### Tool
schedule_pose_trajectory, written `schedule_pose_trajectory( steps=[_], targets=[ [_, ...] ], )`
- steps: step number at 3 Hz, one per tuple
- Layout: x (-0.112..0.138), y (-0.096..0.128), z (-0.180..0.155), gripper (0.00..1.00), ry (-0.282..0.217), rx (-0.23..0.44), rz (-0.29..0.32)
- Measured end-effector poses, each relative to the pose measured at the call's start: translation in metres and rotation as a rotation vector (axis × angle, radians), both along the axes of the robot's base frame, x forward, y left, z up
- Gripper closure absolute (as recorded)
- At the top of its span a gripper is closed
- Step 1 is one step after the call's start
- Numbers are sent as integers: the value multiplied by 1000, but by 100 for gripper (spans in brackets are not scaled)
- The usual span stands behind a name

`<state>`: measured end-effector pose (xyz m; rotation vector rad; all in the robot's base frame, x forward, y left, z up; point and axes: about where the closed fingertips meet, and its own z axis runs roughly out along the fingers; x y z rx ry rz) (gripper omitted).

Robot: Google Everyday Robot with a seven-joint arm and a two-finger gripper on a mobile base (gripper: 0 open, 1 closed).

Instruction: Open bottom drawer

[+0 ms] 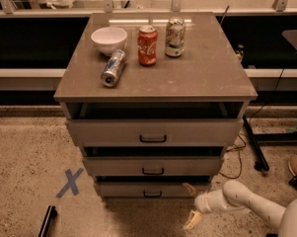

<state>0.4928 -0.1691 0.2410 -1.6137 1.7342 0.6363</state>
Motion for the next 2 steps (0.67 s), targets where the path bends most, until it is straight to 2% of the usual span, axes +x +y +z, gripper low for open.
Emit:
schedule_pose_trajectory(
  steps=[1, 2],
  targets=[
    [22, -8, -24, 0, 17, -5, -17],
    [47, -18, -33, 0, 7, -33, -32]
  ],
)
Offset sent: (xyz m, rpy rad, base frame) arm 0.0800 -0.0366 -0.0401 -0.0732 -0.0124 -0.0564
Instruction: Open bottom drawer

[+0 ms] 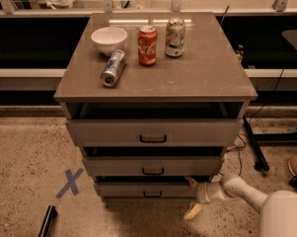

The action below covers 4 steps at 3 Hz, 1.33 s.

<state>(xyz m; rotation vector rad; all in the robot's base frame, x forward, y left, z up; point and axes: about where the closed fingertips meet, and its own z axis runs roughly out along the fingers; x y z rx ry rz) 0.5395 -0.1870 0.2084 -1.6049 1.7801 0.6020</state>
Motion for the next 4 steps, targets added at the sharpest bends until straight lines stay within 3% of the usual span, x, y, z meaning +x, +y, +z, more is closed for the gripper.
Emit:
schedule_pose_trajectory(
  steps=[1, 2, 3, 4],
  targets=[
    [20, -8, -5, 11, -13, -32, -9],
    [24, -6, -8, 26, -14, -60, 0],
    [15, 0, -18, 36, 1, -74, 18],
    [3, 4, -24, 36, 13, -67, 28]
  ],
)
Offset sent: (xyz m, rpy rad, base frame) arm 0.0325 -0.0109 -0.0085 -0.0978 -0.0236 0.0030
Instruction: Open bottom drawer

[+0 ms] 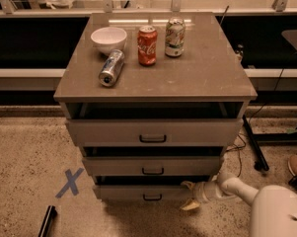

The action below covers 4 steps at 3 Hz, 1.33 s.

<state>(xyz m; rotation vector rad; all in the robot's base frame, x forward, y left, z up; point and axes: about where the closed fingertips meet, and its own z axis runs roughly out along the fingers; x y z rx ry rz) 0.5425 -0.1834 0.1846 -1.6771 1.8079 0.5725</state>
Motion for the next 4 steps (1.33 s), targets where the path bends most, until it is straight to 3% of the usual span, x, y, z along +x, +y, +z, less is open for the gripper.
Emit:
schedule_pose_trajectory(
  steps=[1, 2, 3, 4],
  targets=[
    [0, 0, 0, 36, 0, 0, 0],
    [-3, 0, 2, 27, -2, 7, 1],
    [-3, 1, 1, 2, -1, 8, 2],
    [-4, 2, 1, 0, 0, 8, 3]
  ],
)
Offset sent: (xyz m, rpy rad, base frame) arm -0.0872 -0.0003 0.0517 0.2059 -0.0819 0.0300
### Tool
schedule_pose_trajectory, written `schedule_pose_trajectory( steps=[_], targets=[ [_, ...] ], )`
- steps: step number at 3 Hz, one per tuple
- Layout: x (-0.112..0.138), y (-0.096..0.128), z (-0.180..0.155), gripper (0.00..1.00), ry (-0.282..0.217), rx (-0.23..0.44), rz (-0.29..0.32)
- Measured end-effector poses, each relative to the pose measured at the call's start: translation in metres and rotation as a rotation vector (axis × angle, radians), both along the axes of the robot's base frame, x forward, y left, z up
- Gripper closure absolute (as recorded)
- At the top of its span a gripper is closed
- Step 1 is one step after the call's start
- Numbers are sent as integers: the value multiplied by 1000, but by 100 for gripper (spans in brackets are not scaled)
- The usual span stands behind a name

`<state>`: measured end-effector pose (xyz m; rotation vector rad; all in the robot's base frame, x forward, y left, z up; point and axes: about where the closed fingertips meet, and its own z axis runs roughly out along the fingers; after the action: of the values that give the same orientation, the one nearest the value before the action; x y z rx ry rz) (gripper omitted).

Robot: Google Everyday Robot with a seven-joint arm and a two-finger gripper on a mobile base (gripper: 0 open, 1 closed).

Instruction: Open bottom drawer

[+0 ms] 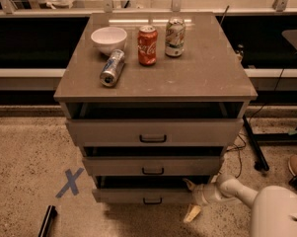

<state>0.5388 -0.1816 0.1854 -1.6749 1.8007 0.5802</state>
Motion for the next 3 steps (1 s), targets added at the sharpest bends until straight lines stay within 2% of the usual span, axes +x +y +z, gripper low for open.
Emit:
schedule_pose_trajectory(
  steps=[1, 2, 3],
  targets=[
    [-3, 1, 4, 0, 11, -11, 20],
    [-16, 1, 10, 18, 53, -46, 52],
    [-46, 0, 4, 50, 147, -81, 84]
  ],
)
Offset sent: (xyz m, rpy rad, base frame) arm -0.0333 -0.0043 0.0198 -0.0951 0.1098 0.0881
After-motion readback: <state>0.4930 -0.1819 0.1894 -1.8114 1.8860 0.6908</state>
